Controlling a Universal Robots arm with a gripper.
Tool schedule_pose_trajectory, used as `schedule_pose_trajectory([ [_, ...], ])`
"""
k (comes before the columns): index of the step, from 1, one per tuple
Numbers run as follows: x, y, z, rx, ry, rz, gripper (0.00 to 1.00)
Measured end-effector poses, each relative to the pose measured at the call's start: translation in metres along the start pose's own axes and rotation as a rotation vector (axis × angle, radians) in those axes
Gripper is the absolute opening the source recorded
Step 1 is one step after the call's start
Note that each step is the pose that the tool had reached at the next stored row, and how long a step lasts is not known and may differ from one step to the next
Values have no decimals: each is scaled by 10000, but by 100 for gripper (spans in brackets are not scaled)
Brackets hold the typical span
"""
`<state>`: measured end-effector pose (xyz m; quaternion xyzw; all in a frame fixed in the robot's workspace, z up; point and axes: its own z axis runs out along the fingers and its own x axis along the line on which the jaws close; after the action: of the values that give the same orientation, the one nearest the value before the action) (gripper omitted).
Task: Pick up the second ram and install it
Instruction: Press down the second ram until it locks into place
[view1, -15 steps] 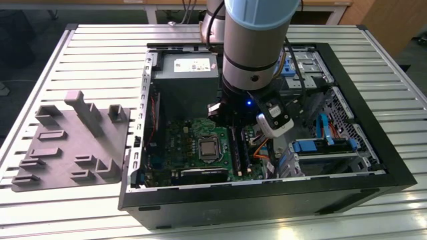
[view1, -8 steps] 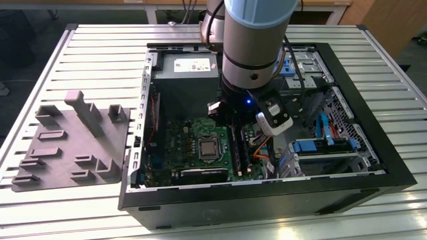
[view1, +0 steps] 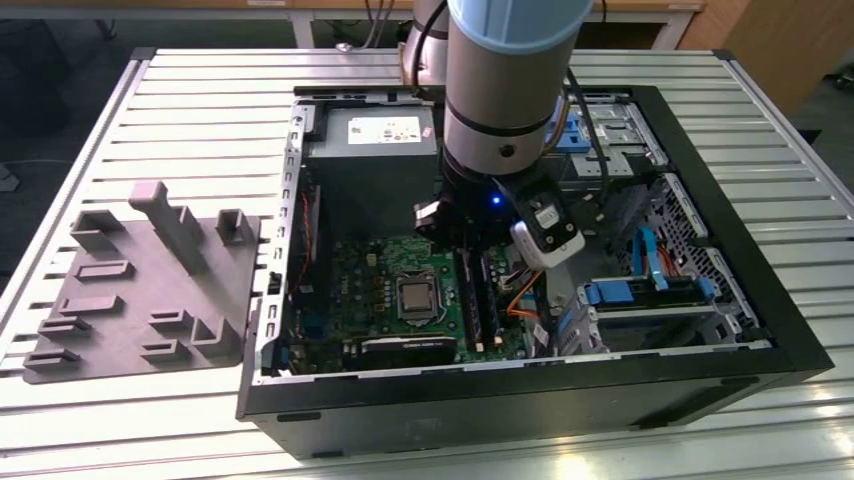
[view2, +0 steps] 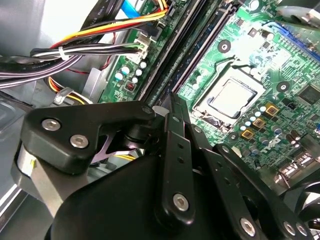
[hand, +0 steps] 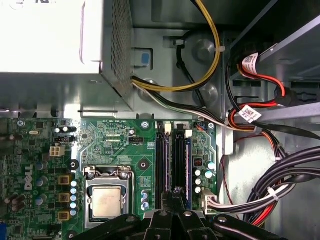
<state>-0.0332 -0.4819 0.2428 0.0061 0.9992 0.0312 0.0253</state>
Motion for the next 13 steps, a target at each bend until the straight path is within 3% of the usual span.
schedule_pose_trajectory([
  [13,13,36,2,0,0,-1,11],
])
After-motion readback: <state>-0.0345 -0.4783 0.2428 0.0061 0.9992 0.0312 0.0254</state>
